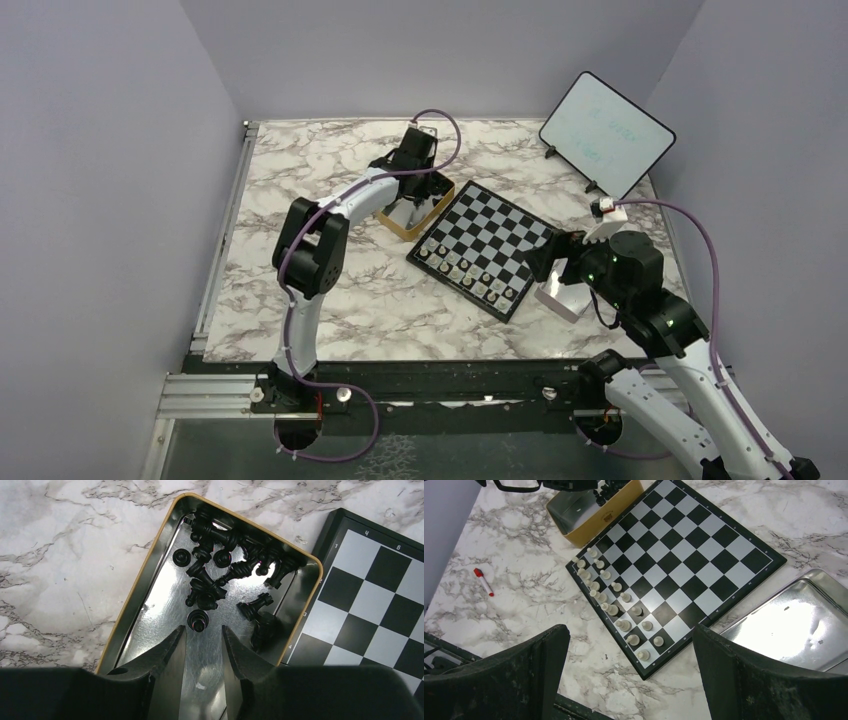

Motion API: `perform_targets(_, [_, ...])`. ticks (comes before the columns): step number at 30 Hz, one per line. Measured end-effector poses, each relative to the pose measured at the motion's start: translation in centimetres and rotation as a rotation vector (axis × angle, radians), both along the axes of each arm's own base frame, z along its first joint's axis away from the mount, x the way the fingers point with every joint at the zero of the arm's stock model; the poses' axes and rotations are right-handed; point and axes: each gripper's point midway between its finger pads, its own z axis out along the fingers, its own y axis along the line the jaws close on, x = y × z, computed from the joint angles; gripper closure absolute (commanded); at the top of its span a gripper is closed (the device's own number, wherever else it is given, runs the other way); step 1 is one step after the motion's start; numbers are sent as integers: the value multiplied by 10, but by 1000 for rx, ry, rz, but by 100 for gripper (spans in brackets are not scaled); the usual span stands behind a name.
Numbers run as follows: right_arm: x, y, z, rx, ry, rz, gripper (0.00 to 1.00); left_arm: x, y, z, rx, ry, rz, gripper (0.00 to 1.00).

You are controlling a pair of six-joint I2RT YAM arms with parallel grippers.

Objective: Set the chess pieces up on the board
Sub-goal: Pick up the chess piece from the storage box.

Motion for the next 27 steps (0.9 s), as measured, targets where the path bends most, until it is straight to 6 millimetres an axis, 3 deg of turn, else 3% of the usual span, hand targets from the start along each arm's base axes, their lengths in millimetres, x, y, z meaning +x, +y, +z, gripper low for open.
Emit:
perform_targets(9, [1, -2, 1, -5, -7, -7, 2, 6, 0, -4, 24, -6, -6, 69])
perform_targets(13, [1, -2, 1, -6, -6, -7, 2, 9, 2, -16, 44, 5, 4, 70])
perform_targets(19, [1, -2, 1, -6, -5, -8, 2, 5, 5, -33, 76, 46, -3, 83])
perform_targets(27, [1, -2, 1, -6, -7, -8, 2, 9, 3, -27, 75, 31, -11, 93])
